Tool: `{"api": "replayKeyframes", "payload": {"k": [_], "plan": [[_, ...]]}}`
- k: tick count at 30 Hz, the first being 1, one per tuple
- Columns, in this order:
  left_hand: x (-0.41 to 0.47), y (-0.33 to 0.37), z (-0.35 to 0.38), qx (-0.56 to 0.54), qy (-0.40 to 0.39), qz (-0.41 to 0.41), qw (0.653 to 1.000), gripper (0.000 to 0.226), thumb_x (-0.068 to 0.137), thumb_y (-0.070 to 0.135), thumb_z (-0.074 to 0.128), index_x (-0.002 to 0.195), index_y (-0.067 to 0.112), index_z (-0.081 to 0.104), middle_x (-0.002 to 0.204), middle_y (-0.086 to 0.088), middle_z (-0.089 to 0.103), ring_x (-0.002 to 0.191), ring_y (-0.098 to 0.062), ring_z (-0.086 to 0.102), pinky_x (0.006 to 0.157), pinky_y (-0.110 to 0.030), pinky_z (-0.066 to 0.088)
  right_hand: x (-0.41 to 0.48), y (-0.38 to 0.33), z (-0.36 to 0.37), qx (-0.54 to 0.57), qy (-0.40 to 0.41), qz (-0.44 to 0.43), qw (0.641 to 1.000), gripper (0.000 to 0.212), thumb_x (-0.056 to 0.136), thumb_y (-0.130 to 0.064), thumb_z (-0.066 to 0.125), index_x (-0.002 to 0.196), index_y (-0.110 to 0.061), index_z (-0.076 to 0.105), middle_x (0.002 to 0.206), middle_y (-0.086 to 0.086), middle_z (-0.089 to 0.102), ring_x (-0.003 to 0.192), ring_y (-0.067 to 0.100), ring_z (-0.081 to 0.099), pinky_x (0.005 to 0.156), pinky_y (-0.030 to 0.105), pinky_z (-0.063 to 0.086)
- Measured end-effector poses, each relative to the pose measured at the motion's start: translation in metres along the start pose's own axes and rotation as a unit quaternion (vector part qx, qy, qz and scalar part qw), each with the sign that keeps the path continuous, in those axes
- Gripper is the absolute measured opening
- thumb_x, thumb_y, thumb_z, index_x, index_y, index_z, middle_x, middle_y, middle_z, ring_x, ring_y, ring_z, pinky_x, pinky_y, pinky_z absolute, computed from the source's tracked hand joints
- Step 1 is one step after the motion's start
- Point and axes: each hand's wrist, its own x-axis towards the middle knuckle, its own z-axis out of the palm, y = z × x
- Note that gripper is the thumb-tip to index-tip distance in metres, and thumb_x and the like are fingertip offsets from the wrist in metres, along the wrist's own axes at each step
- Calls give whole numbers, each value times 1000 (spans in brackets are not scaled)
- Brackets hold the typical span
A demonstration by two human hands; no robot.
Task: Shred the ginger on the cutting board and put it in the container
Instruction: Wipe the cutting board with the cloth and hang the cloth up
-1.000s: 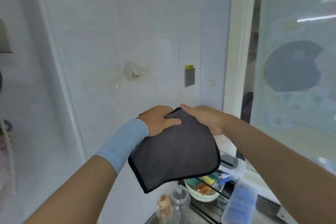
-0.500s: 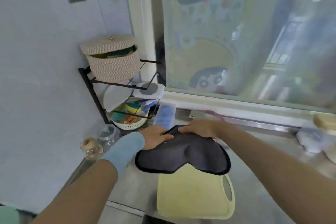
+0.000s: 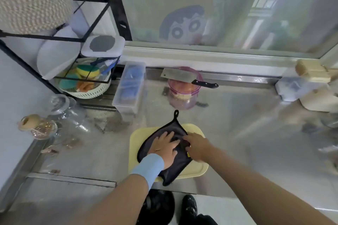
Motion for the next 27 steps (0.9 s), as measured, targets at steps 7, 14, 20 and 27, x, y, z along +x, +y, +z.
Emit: {"api": "replayKeyframes", "payload": {"k": [7,14,20,27], "plan": [[29,10,52,58,18,-33,998,92,89,70,33,150,29,-22,153,-2,-36,143,-27,-29,117,-51,-10,21,41,13,143,121,81,979,60,95,-5,50,151,-21,37,156,3,28,144,25,24,115,37,31],[30,10,63,0,126,-29,992,58,101,36,14,154,15,17,160,-1,-3,149,-26,7,119,-49,18,24,41,11,200,126,117,965,72,82,8,49,149,-18,38,142,10,37,130,29,32,101,39,46],[-10,10,93,58,82,-3,995,82,92,66,27,151,32,-18,154,-2,-35,145,-24,-26,116,-44,-11,10,43,30,299,118,167,932,53,78,4,52,127,-16,58,123,9,62,110,28,61,85,31,52],[-59,20,91,-41,146,21,988,57,93,47,-6,150,43,-6,155,15,-26,145,-12,-22,119,-39,-7,-43,25,42,485,54,143,861,35,87,4,51,113,-19,56,105,17,65,89,34,67,67,47,62]]}}
